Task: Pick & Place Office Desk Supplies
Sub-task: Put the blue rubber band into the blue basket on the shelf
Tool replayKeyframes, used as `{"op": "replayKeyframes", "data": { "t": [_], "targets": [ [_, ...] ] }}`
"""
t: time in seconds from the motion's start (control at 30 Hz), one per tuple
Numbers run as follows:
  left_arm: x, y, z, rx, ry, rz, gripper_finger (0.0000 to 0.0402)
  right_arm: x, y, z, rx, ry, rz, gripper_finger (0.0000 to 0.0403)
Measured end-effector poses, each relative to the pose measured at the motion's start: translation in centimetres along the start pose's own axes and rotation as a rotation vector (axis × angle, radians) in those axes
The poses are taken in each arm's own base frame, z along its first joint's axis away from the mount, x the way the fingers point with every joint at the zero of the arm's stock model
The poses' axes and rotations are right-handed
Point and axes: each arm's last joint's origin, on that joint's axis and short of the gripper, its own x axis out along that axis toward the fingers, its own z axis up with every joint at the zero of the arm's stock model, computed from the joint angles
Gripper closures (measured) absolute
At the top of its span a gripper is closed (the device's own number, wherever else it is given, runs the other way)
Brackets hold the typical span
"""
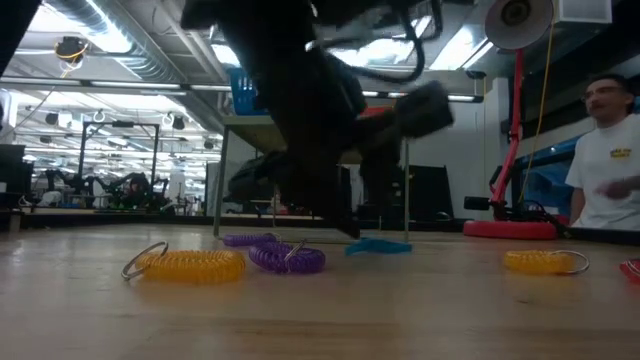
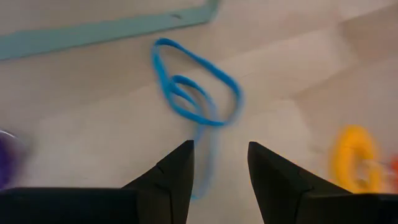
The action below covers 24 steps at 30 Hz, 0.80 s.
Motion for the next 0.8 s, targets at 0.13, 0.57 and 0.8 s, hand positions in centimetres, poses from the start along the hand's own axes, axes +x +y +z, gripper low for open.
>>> {"op": "replayKeyframes", "data": {
  "t": [0.13, 0.57, 0.8],
  "targets": [
    [0.6, 0.9, 0.4, 0.033, 0.017, 0.077, 0.0256, 0.0, -0.1, 0.0, 0.005, 0.001, -0.003, 0.0275],
    [1.7, 1.2, 1.7, 0.055, 0.081, 0.075, 0.0256, 0.0, -0.3, 0.0, 0.01, -0.028, -0.068, 0.0275],
    [1.2, 0.5, 1.8, 0.006, 0.142, 0.025, 0.0256, -0.3, -0.8, 0.1, 0.015, -0.065, -0.166, 0.0275]
  ]
}}
